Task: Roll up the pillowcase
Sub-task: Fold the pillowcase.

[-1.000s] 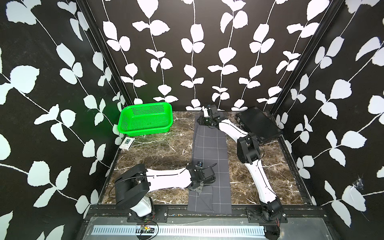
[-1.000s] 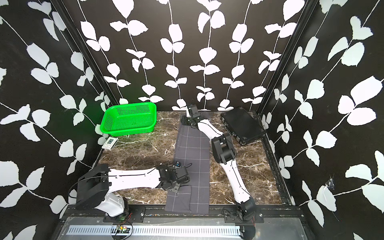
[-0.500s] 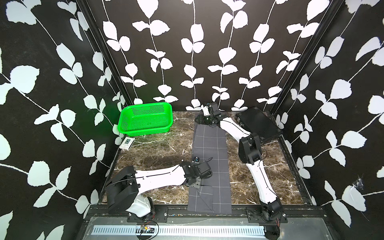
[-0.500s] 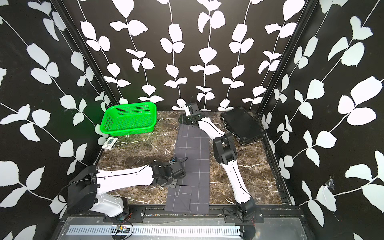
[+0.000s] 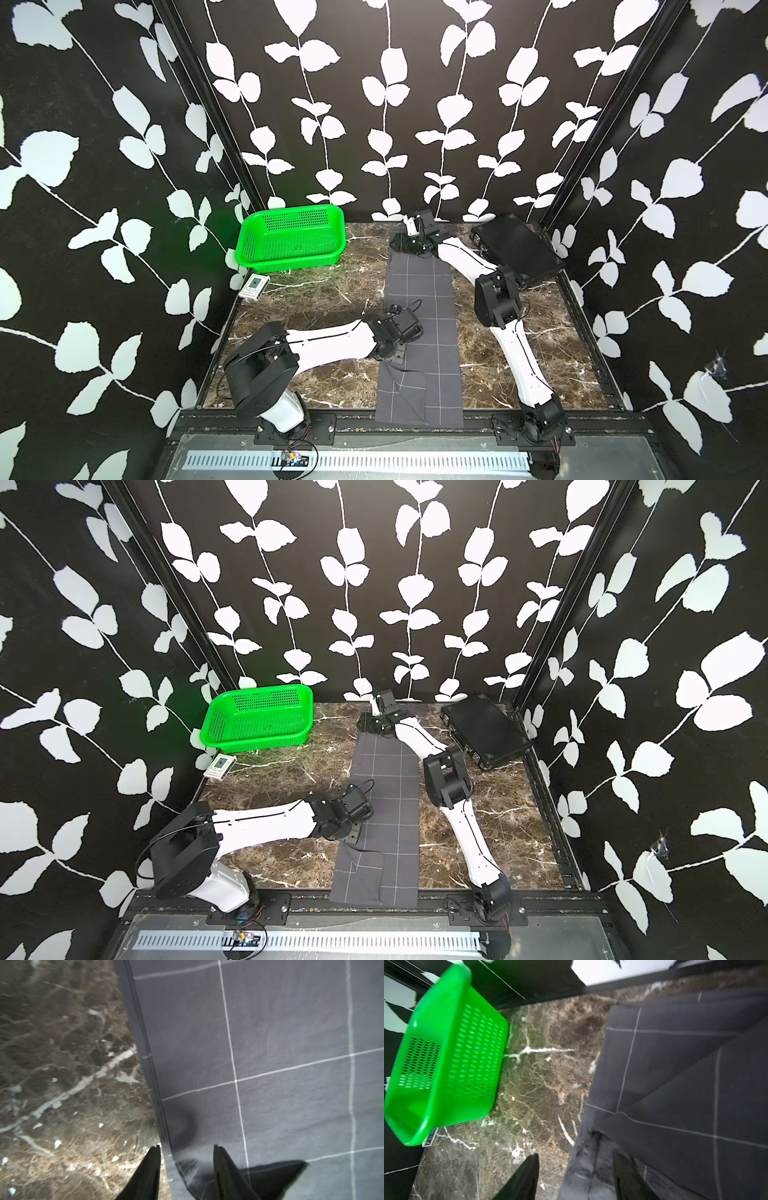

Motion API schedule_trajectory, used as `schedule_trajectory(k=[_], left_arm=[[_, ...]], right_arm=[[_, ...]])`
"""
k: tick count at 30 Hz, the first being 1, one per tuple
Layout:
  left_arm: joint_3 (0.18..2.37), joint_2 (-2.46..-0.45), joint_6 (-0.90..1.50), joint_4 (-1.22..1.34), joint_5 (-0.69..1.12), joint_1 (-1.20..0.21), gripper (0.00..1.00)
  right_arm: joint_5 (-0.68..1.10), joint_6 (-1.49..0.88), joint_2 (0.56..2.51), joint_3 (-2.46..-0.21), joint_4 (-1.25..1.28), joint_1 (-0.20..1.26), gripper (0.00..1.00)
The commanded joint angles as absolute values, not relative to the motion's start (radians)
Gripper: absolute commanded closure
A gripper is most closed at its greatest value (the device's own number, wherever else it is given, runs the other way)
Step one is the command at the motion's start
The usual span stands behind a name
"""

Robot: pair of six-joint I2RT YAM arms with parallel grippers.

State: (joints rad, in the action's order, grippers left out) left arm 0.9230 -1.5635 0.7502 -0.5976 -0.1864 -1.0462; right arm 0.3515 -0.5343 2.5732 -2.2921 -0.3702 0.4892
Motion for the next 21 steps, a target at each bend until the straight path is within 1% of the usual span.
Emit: schedule_trajectory(k=[1, 3, 6, 9, 12, 15, 18, 21], left_arm=[[0.931, -1.571, 0.725, -0.629, -0.19, -1.045, 0.59], [0.942, -1.583, 0.714, -0.671, -0.2, -1.045, 0.6], [0.946, -1.589, 0.706, -0.704, -0.206, -1.045, 0.63], [0.937, -1.591, 0.699, -0.704, -0.202, -1.045, 0.64], [0.932, -1.594, 0.692, -0.717, -0.2, -1.045, 0.68], [0.916, -1.592, 0.69, -0.721, -0.192, -1.045, 0.7], [0.89, -1.584, 0.692, -0.714, -0.173, -1.046, 0.73], [0.87, -1.568, 0.698, -0.708, -0.164, -1.046, 0.74]], right_arm=[[0.343, -0.533, 2.581, -2.334, -0.375, 0.499, 0.37], [0.327, -0.498, 2.554, -2.324, -0.409, 0.499, 0.36], [0.32, -0.484, 2.469, -2.217, -0.363, 0.496, 0.36], [0.325, -0.466, 2.399, -2.158, -0.364, 0.487, 0.36], [0.315, -0.44, 2.321, -2.082, -0.371, 0.471, 0.36], [0.298, -0.424, 2.237, -1.978, -0.382, 0.443, 0.36], [0.302, -0.43, 2.129, -1.819, -0.349, 0.422, 0.36], [0.311, -0.421, 2.027, -1.667, -0.348, 0.423, 0.36]])
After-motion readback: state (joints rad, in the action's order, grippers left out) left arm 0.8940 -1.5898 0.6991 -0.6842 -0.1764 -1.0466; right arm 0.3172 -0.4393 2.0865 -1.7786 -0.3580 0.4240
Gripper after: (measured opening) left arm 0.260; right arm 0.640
